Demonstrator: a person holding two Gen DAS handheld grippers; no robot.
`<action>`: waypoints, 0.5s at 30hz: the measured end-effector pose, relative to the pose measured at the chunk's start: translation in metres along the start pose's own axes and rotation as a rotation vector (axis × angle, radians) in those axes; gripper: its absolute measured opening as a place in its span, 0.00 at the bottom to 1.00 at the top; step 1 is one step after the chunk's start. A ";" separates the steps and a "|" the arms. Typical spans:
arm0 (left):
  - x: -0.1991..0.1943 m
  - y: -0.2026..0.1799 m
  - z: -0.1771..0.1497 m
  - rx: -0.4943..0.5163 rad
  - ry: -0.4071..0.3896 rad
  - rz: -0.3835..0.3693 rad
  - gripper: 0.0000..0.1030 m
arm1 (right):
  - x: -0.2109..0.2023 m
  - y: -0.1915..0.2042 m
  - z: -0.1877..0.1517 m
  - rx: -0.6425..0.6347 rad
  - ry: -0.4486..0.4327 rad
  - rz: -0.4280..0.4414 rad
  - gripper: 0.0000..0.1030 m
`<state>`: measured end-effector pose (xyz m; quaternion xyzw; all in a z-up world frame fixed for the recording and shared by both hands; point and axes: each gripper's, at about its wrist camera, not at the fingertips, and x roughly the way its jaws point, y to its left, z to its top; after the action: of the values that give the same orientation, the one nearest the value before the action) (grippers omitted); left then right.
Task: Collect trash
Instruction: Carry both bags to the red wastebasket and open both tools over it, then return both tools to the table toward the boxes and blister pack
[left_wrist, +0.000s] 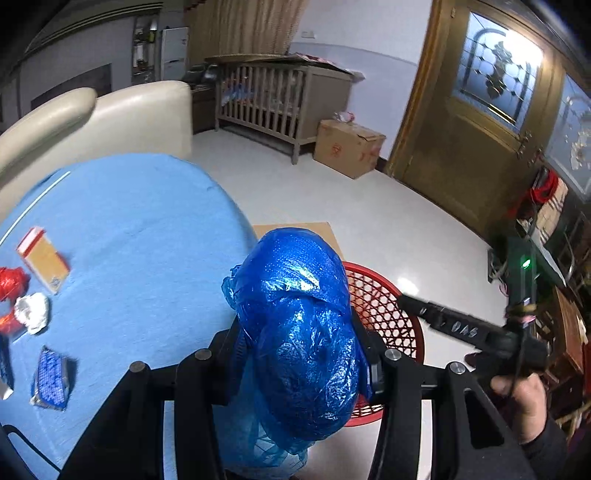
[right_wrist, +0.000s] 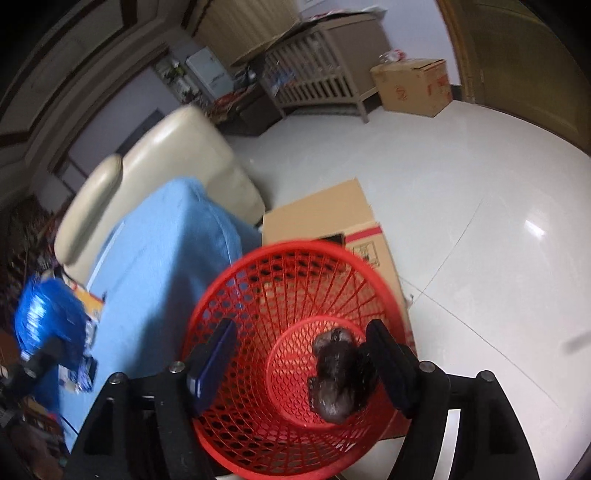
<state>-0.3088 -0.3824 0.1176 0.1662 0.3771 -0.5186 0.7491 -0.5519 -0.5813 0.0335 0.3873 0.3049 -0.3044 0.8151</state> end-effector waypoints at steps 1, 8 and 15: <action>0.004 -0.004 0.001 0.012 0.008 -0.011 0.49 | -0.005 -0.001 0.002 0.008 -0.015 0.002 0.74; 0.045 -0.034 0.011 0.089 0.077 -0.050 0.57 | -0.029 -0.004 0.015 0.056 -0.096 0.020 0.74; 0.056 -0.023 0.008 0.095 0.130 0.043 0.71 | -0.035 -0.001 0.021 0.060 -0.114 0.030 0.74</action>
<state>-0.3165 -0.4331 0.0849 0.2428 0.3964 -0.5079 0.7252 -0.5690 -0.5900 0.0701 0.3980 0.2428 -0.3229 0.8237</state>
